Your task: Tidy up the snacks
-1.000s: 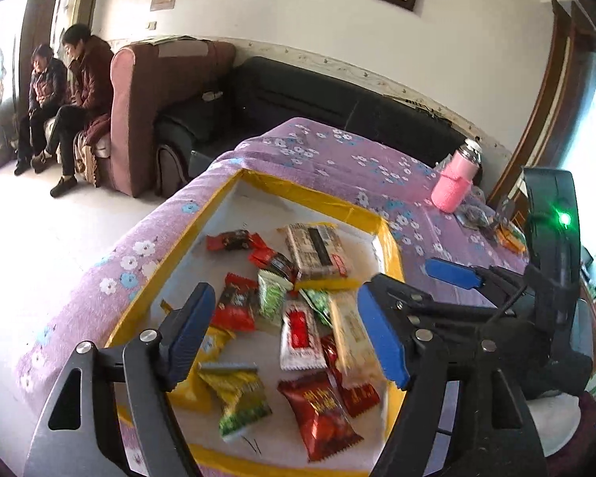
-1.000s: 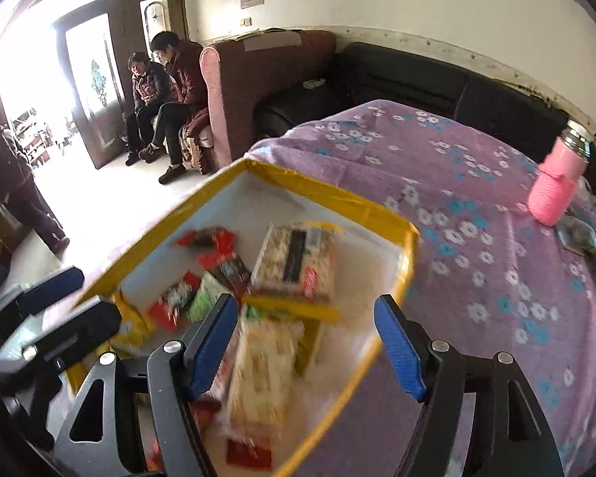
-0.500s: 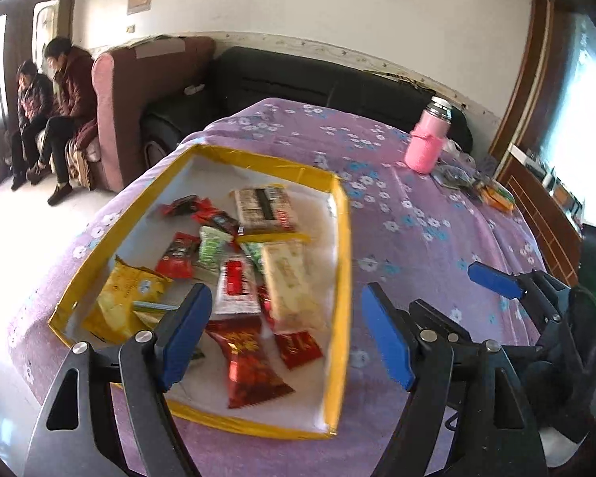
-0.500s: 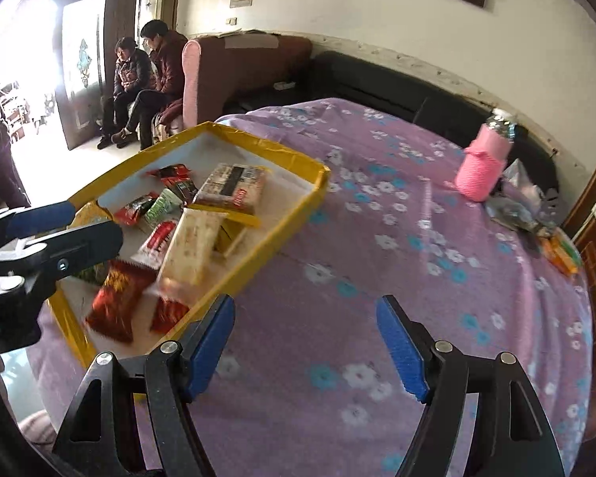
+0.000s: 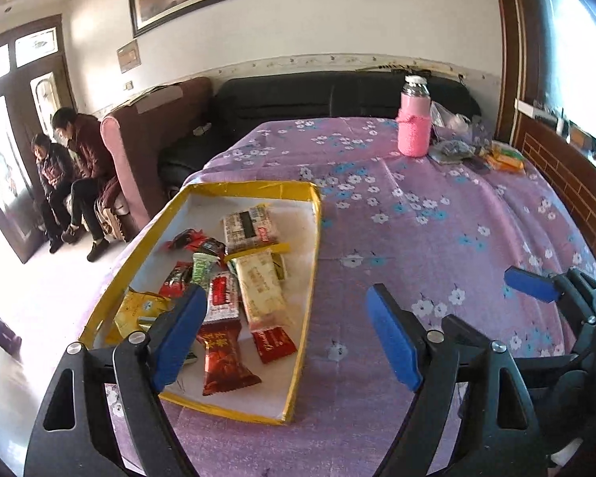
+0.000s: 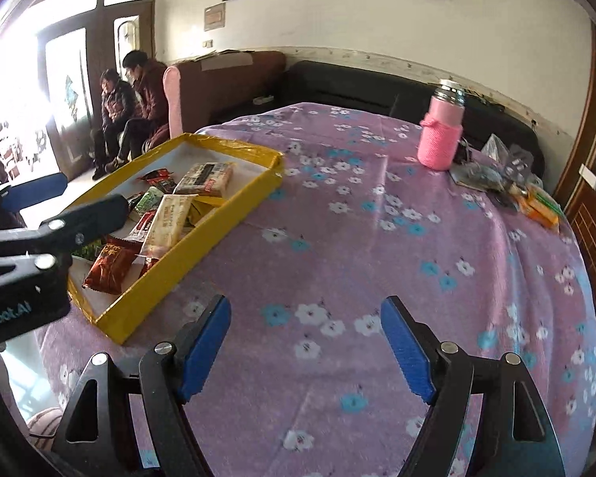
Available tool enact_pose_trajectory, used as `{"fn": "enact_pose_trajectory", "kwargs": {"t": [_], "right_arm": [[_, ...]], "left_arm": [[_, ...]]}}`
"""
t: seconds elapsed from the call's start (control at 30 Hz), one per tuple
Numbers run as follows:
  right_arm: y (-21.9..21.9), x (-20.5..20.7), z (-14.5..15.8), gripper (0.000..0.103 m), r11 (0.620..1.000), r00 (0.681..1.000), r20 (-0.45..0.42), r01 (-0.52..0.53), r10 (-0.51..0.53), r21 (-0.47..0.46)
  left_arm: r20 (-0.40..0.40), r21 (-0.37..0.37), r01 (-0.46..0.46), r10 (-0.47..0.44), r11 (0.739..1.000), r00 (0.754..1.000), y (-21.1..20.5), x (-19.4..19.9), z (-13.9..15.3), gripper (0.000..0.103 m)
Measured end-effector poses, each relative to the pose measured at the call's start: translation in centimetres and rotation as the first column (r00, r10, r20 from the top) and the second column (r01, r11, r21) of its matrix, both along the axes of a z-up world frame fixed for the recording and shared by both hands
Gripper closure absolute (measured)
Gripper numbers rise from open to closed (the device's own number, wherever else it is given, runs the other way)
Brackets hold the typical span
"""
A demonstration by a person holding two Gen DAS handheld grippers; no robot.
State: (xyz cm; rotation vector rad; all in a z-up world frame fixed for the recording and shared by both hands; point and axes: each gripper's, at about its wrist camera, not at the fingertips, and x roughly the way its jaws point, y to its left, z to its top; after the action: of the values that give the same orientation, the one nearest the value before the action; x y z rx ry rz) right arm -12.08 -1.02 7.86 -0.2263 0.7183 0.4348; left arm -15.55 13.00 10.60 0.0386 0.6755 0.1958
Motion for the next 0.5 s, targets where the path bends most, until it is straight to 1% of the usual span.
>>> {"fn": "enact_pose_trajectory", "kwargs": {"t": [0.13, 0.23, 0.5], "right_arm": [[-1.3, -0.4, 0.1, 0.023, 0.999, 1.0, -0.002, 0.022, -0.022, 0.031], [-1.8, -0.5, 0.1, 0.023, 0.999, 0.999, -0.008, 0.031, -0.031, 0.044], [-1.0, -0.6, -0.6, 0.023, 0.999, 0.999, -0.032, 0.023, -0.022, 0.041]], "left_arm": [[-0.019, 0.019, 0.016, -0.016, 1.0, 1.0, -1.1, 0.3, -0.4, 0.02], [-0.03, 0.017, 0.025, -0.024, 1.0, 0.999, -1.4, 0.2, -0.7, 0.02], [-0.053, -0.008, 0.026, -0.026, 1.0, 0.998, -0.8, 0.5, -1.5, 0.02]]}}
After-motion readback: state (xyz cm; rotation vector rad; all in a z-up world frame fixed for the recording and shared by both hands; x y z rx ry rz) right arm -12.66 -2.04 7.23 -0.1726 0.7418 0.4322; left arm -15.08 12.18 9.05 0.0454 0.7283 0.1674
